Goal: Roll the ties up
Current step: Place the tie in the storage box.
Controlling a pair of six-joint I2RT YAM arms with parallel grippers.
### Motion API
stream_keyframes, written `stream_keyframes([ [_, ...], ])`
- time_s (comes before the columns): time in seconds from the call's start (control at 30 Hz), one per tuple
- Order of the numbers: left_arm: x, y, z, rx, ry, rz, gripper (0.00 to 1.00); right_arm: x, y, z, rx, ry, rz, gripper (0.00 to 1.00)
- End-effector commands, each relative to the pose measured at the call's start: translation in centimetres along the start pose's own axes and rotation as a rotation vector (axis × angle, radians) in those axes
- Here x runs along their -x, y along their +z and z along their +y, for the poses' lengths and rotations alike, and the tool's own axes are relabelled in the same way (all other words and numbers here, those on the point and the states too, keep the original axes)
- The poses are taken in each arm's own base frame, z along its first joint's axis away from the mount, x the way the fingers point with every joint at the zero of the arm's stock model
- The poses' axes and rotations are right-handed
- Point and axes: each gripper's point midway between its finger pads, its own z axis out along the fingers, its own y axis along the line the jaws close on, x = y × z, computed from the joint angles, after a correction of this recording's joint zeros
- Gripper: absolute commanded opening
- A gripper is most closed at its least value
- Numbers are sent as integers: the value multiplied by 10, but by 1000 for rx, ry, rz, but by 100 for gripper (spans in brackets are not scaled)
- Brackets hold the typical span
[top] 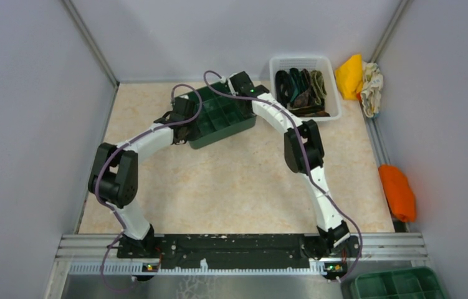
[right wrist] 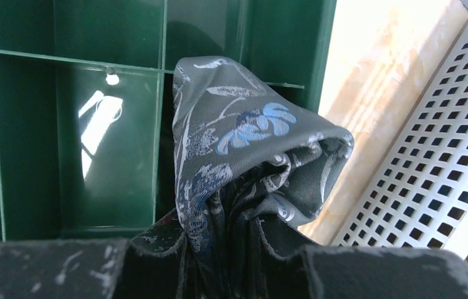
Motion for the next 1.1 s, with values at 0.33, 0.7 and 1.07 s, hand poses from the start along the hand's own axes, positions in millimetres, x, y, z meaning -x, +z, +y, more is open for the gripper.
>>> stream_keyframes([
  [0.33, -4, -6, -4, -21, -1, 19, 0, -85, -8, 40, 121, -136, 356, 0],
  [0.7, -3, -7, -6, -33, 3, 17, 0, -83, 2, 34, 54, -97, 329, 49],
  [1.07, -5, -7, -6, -43, 5, 22, 0, -34, -29, 24, 62, -52, 188, 74],
])
